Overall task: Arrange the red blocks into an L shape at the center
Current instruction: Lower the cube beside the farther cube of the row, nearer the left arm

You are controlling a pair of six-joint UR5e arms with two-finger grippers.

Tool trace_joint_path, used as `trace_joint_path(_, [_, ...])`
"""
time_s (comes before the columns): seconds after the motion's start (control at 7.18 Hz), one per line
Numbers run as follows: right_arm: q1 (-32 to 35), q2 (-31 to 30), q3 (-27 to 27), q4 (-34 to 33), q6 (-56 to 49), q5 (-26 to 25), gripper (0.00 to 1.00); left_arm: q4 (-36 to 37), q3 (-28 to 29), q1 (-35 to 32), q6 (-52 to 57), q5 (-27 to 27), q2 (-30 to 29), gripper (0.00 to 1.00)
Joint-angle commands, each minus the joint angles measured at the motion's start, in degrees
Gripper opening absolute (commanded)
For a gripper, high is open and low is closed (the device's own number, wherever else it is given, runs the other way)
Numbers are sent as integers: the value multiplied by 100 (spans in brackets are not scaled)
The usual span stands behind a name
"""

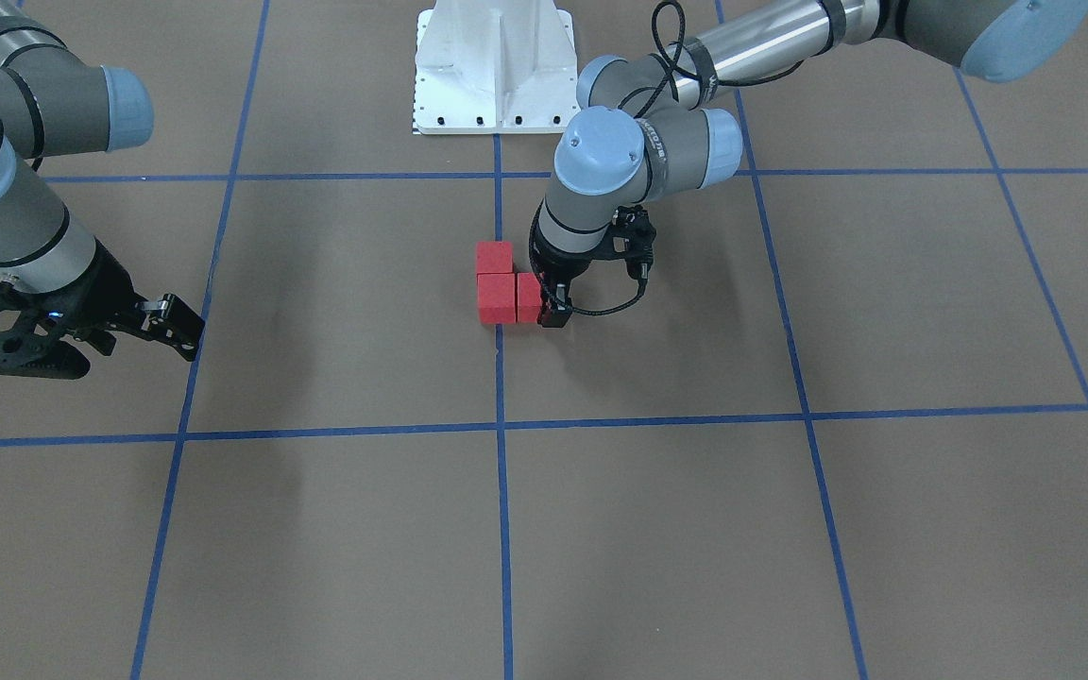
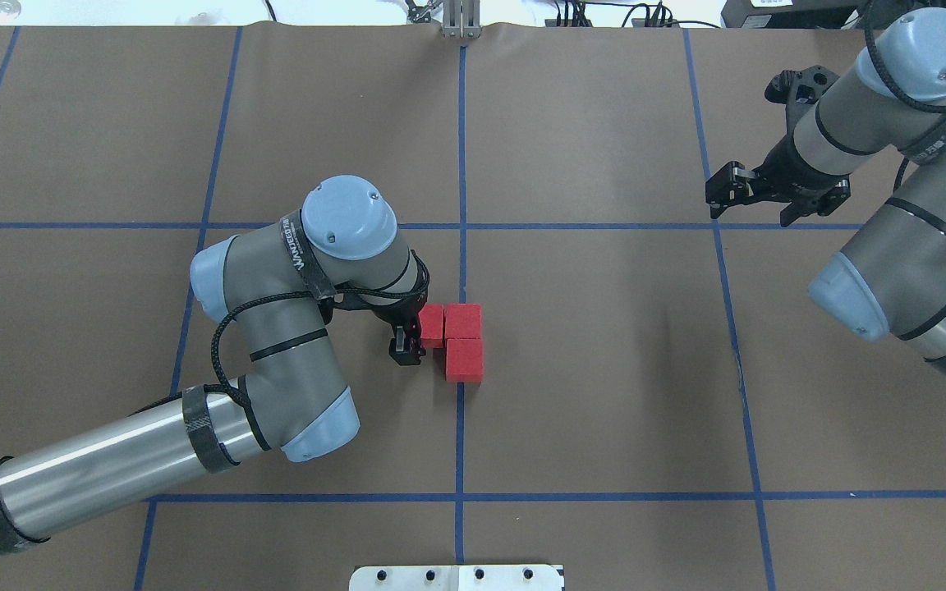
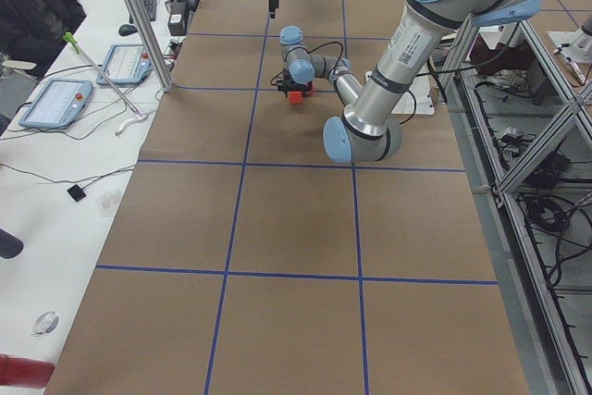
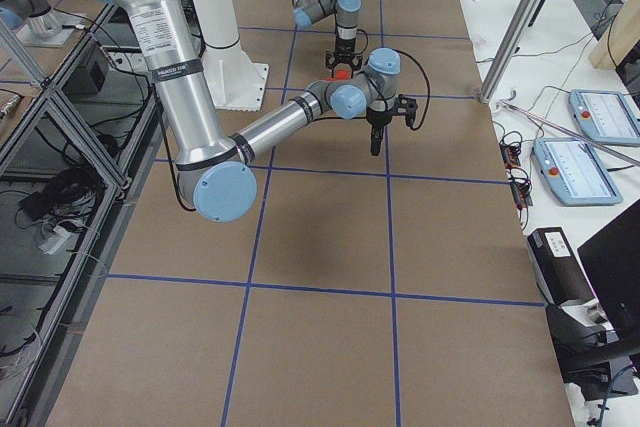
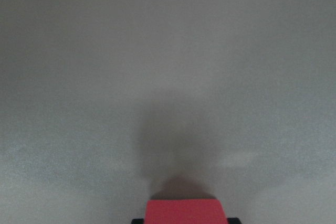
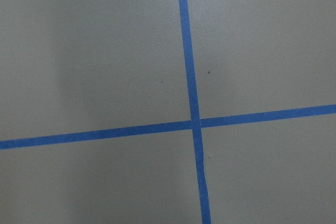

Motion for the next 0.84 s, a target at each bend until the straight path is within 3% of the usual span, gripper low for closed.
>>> trace_joint_path(0.0, [-4,4,0,0,26,0,99,35,2,4,-18,-42,-33,100])
trace_joint_path(0.7, [57,4,17,0,18,18,99,228,-348,-75,70,-69,185,100])
